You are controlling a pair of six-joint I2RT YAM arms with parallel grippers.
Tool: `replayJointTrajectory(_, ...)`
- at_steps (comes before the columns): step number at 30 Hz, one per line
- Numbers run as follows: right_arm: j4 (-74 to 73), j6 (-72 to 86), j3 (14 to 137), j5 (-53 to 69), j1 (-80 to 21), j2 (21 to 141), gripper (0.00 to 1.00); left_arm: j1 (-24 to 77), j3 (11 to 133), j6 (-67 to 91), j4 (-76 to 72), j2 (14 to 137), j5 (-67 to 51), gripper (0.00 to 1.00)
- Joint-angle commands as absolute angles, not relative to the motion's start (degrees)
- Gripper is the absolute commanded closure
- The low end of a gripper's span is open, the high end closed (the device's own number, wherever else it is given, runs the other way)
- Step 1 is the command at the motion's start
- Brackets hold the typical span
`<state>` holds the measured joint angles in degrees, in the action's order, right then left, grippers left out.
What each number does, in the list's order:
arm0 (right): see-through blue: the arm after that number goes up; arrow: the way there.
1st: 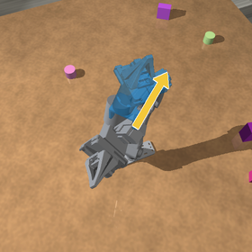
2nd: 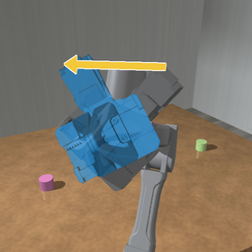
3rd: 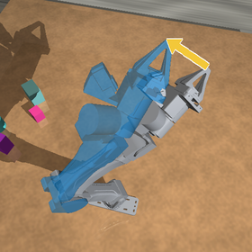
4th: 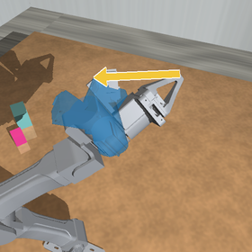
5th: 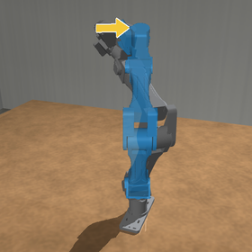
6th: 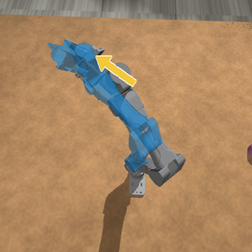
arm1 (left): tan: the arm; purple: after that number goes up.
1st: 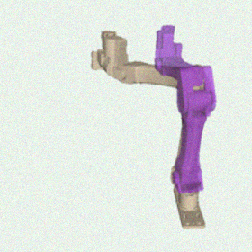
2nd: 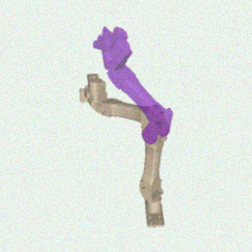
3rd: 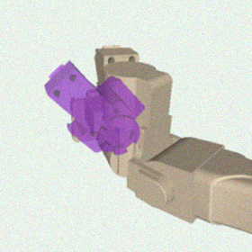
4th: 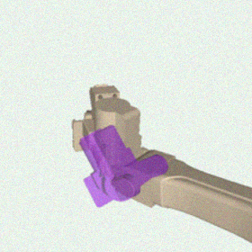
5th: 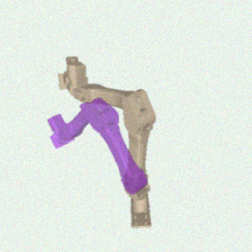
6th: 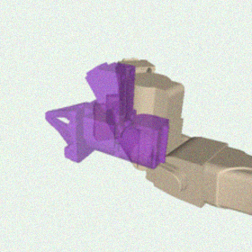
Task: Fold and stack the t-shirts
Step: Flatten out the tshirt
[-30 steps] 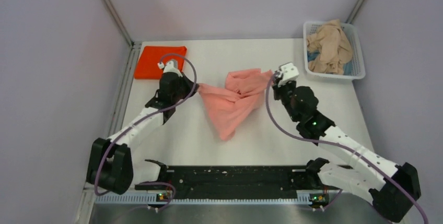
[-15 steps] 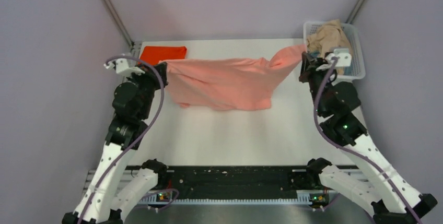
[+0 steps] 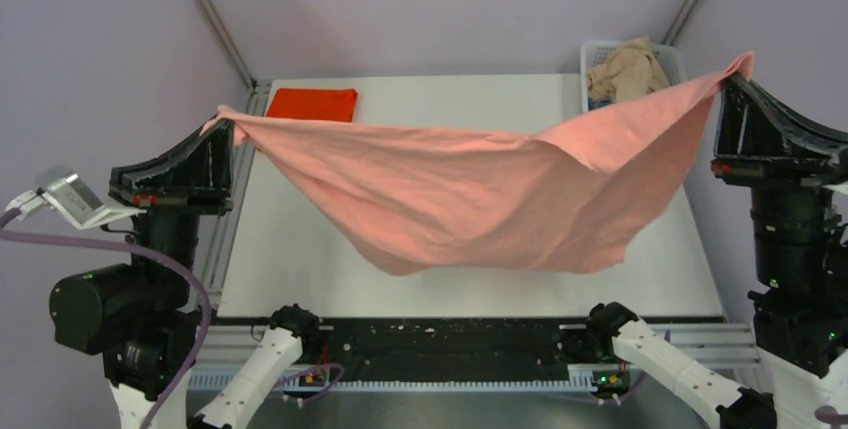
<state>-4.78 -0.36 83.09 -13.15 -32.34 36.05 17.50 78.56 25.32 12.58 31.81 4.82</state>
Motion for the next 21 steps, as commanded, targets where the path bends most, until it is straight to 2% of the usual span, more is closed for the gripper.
replayJointTrajectory(1, -8.6, 0.9, 86.2, -9.7, -31.8, 36.2, 1.0, 17.4, 82.6, 25.4, 13.5, 33.7, -5.2, 1.0)
replayJointTrajectory(7, -6.9, -6.4, 84.9, -24.4, -31.8, 41.0, 1.0, 17.4, 80.6, 26.4, 13.6, 38.5, 2.9, 1.0)
replayJointTrajectory(13, 10.6, -22.0, 77.1, -44.7, -31.6, 54.5, 1.0, 17.4, 75.0, 26.3, 11.3, 50.8, 16.3, 1.0)
replayJointTrajectory(15, 15.3, -23.8, 75.5, -45.8, -29.6, 61.1, 1.0, 17.4, 74.2, 26.8, 11.6, 57.3, 22.1, 1.0)
replayJointTrajectory(18, 13.7, -15.4, 75.8, -41.3, -23.2, 72.7, 1.0, 17.1, 73.8, 27.9, 11.5, 69.7, 28.0, 1.0)
replayJointTrajectory(21, 17.7, -8.5, 73.6, -37.8, -18.7, 81.8, 1.0, 15.4, 75.9, 30.5, 12.8, 82.2, 26.4, 1.0)
